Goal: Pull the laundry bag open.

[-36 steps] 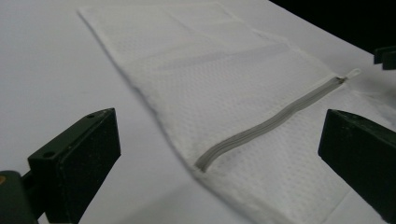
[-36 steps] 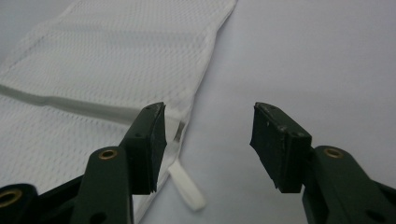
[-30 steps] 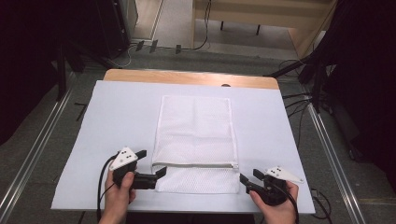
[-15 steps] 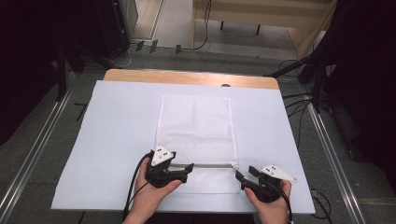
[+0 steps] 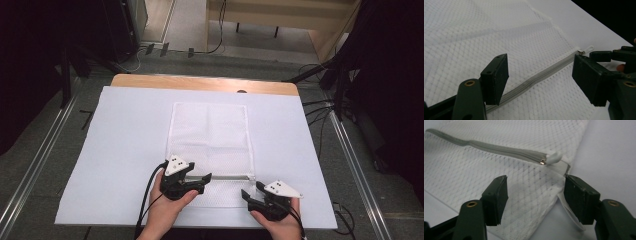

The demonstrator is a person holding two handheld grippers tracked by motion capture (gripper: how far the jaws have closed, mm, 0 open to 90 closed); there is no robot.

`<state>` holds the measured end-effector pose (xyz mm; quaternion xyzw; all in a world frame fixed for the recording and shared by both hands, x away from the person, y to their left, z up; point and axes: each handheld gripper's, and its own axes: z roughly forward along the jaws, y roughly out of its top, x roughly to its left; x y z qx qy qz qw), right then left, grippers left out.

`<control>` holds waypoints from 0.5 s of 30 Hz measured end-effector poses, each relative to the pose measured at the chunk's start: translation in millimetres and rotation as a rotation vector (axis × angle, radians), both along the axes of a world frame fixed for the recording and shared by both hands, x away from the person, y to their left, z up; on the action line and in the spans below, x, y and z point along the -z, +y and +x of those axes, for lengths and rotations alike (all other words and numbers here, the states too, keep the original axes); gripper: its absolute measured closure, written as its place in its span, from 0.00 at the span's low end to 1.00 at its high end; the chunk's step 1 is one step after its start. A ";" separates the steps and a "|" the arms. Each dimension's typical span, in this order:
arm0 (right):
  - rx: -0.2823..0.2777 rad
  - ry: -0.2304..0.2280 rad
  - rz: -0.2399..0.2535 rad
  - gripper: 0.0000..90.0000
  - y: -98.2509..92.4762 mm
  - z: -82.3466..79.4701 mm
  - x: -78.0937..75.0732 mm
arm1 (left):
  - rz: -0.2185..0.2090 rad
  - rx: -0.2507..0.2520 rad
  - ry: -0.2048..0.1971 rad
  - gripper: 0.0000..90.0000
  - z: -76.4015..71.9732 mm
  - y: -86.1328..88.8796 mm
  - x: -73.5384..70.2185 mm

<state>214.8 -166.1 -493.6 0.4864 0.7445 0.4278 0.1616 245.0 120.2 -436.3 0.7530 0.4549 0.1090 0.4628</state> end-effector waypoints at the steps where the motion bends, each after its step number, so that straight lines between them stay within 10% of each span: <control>1: 0.005 -0.008 -0.021 0.40 2.7 -1.4 0.4 | 0.001 0.006 0.002 0.34 -0.3 -1.2 0.3; 7: 0.084 -0.064 -0.087 0.59 8.7 -7.1 4.0 | 0.009 0.043 0.014 0.34 0.1 -12.7 2.2; 15: 0.149 -0.059 -0.046 0.95 1.3 -2.8 5.1 | -0.005 0.087 0.057 0.35 7.9 -45.8 8.6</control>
